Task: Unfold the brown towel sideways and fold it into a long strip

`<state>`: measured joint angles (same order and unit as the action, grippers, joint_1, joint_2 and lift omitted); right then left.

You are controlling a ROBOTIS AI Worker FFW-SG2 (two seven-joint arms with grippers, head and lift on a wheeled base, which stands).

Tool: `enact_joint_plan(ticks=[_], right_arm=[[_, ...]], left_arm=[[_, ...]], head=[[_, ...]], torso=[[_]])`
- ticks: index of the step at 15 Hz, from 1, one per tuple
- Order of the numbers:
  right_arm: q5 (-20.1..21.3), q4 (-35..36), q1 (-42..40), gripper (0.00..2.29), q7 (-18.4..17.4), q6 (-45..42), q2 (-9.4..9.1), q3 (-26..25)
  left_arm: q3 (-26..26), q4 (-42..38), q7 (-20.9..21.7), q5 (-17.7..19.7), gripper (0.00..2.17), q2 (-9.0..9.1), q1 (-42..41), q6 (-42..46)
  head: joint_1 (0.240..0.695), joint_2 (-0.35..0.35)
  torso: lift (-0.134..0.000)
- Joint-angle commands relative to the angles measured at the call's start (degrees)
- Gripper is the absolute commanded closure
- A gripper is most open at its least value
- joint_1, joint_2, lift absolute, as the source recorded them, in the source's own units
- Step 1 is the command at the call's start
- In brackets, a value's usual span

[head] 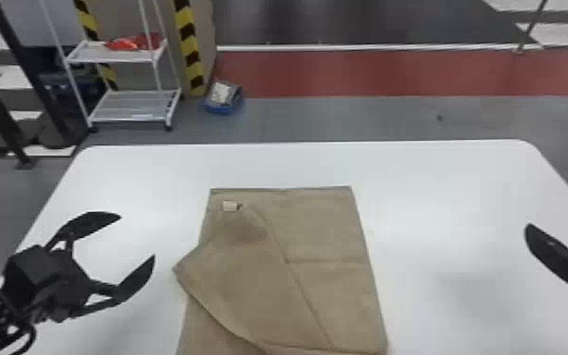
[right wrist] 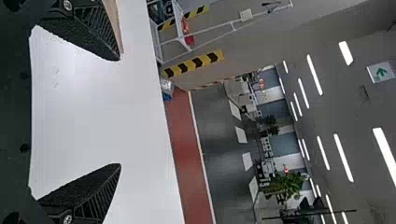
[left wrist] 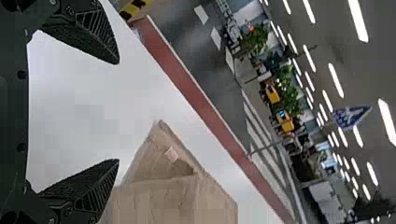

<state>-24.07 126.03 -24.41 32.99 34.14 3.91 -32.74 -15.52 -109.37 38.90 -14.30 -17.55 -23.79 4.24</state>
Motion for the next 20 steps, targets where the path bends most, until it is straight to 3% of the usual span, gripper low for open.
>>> enact_joint_plan(ticks=[1, 3, 4, 10, 13, 20], right_arm=[[-1.24, 0.62, -0.99, 0.07, 0.15, 0.28, -0.49, -3.03], [-2.82, 1.15, -1.43, 0.07, 0.24, 0.28, -0.66, -5.49], [-3.09, 1.33, -1.52, 0.07, 0.24, 0.45, -0.66, -6.9], [-5.64, 1.5, -1.16, 0.07, 0.32, 3.26, -0.4, -12.17], [-5.64, 1.41, -0.81, 0.07, 0.32, 4.32, -0.22, -12.87], [-5.72, 1.68, 1.12, 0.07, 0.85, 9.59, 0.04, -13.31]], left_arm=[[6.12, -2.69, -0.14, -9.17, 0.15, -3.37, -0.91, -1.56], [9.19, -3.39, 0.39, -12.51, 0.15, -6.18, -0.82, -5.6], [9.28, -3.66, 1.71, -14.09, 0.15, -6.71, -0.74, -5.78], [11.13, -2.42, 3.64, -19.98, 0.2, -10.93, 1.99, -7.36], [14.38, -2.95, 4.96, -25.43, 0.21, -12.16, 2.25, -7.19], [17.1, -5.85, 5.84, -28.86, 0.27, -12.86, 3.22, -7.36]], head=[[0.695, -0.076], [0.695, -0.133], [0.695, -0.174], [0.695, -0.23], [0.695, -0.232], [0.695, -0.282]], torso=[[-0.125], [-0.125], [-0.125], [-0.125], [-0.125], [-0.125]])
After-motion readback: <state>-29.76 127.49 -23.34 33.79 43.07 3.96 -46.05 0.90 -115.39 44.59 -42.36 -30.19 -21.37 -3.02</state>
